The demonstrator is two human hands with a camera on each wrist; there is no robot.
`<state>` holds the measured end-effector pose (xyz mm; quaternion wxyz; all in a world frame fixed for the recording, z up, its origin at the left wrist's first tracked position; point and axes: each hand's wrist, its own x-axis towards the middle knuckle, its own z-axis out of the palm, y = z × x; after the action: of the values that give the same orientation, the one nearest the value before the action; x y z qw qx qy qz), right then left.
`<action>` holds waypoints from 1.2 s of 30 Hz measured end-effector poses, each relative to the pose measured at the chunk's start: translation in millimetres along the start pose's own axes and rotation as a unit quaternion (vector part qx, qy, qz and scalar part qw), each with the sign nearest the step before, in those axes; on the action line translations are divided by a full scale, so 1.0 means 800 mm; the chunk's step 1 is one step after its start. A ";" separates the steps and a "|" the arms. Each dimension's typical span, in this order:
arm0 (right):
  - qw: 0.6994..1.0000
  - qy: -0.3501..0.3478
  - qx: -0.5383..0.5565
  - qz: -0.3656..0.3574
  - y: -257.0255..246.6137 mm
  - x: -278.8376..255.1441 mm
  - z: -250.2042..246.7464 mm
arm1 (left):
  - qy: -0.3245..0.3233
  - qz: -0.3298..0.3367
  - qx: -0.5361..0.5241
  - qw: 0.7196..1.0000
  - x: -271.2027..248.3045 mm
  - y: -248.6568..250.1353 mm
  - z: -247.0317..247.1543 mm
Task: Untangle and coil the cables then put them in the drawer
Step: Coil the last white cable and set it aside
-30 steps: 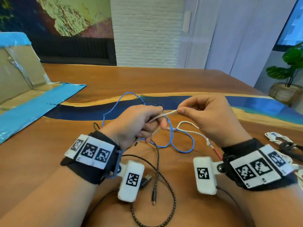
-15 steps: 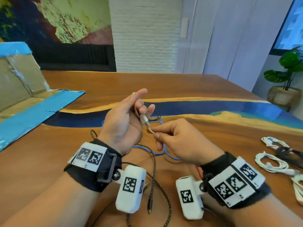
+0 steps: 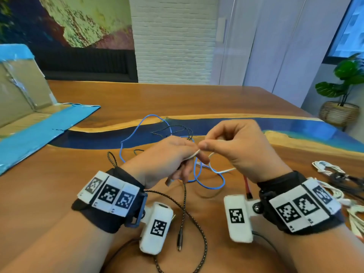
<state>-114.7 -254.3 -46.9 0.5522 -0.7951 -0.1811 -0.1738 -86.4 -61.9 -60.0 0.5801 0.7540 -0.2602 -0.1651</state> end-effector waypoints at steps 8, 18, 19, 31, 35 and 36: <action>0.996 0.024 0.040 0.069 0.021 0.004 -0.002 | -0.008 0.035 -0.333 0.942 -0.006 0.018 -0.011; 0.964 -0.214 0.018 0.159 0.011 -0.013 0.043 | 0.222 0.133 -0.386 0.886 0.013 0.008 -0.020; 0.964 -0.219 0.023 0.151 0.008 -0.014 0.044 | 0.235 0.127 -0.342 0.901 0.012 0.007 -0.021; 0.979 -0.036 0.160 0.123 0.005 0.000 0.001 | 0.032 -0.027 -0.012 0.999 0.000 0.003 -0.014; 0.985 0.021 0.110 0.128 0.017 0.006 -0.009 | -0.013 -0.016 -0.211 0.977 -0.010 0.012 -0.021; 0.986 0.033 0.099 0.127 0.018 0.006 -0.007 | -0.024 -0.014 -0.255 0.967 -0.011 0.014 -0.023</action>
<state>-104.0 -263.9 -54.7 0.6514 -0.7468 -0.0770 -0.1095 -85.4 -44.5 -44.8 0.7443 0.5807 -0.2125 -0.2524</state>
